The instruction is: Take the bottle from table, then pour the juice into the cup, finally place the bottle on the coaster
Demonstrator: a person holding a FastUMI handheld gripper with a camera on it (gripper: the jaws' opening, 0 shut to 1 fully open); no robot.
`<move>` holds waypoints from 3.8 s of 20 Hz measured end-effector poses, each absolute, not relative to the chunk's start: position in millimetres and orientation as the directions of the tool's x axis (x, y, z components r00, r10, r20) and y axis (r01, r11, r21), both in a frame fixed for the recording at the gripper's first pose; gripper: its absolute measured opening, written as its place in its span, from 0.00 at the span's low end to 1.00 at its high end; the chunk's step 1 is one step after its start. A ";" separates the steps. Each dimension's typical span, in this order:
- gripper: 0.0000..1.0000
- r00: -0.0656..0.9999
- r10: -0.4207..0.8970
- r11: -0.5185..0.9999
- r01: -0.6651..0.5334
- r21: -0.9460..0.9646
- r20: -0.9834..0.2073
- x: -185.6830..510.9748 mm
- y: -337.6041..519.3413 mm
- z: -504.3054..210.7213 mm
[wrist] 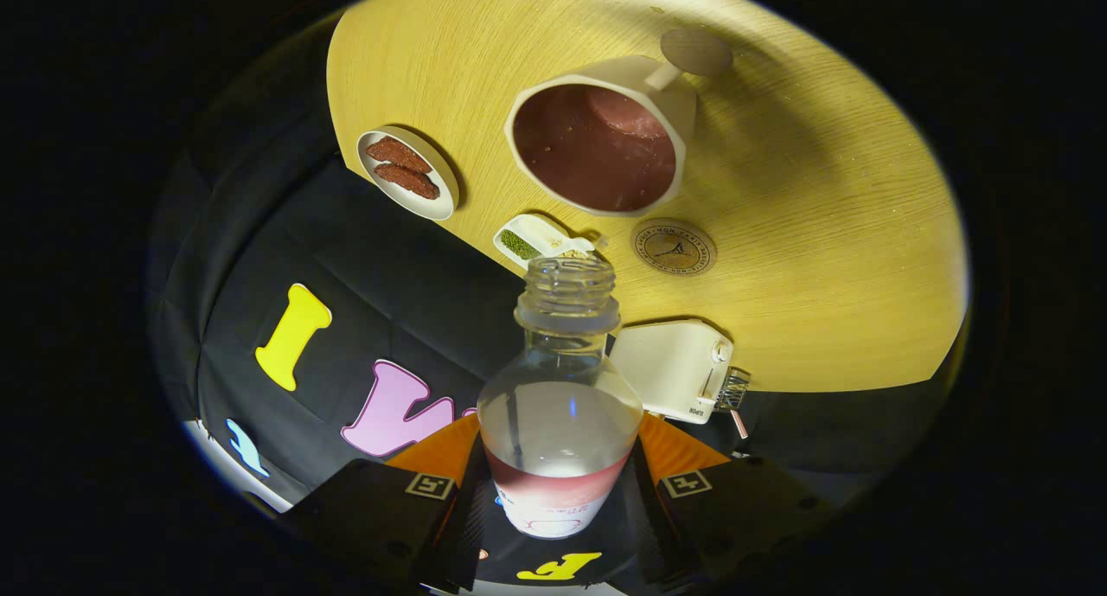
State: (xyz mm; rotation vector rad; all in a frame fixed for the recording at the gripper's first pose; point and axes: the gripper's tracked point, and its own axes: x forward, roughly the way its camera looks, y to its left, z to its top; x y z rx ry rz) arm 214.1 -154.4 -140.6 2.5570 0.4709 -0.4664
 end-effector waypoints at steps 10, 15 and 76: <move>0.71 0.878 0.240 -0.811 0.416 0.412 -0.413 215.7 -152.5 -147.5; 0.72 0.876 0.204 -0.788 0.412 0.457 -0.438 209.4 -156.7 -155.6; 0.74 0.891 -0.379 0.925 0.361 -0.114 -0.251 297.5 -103.6 -240.8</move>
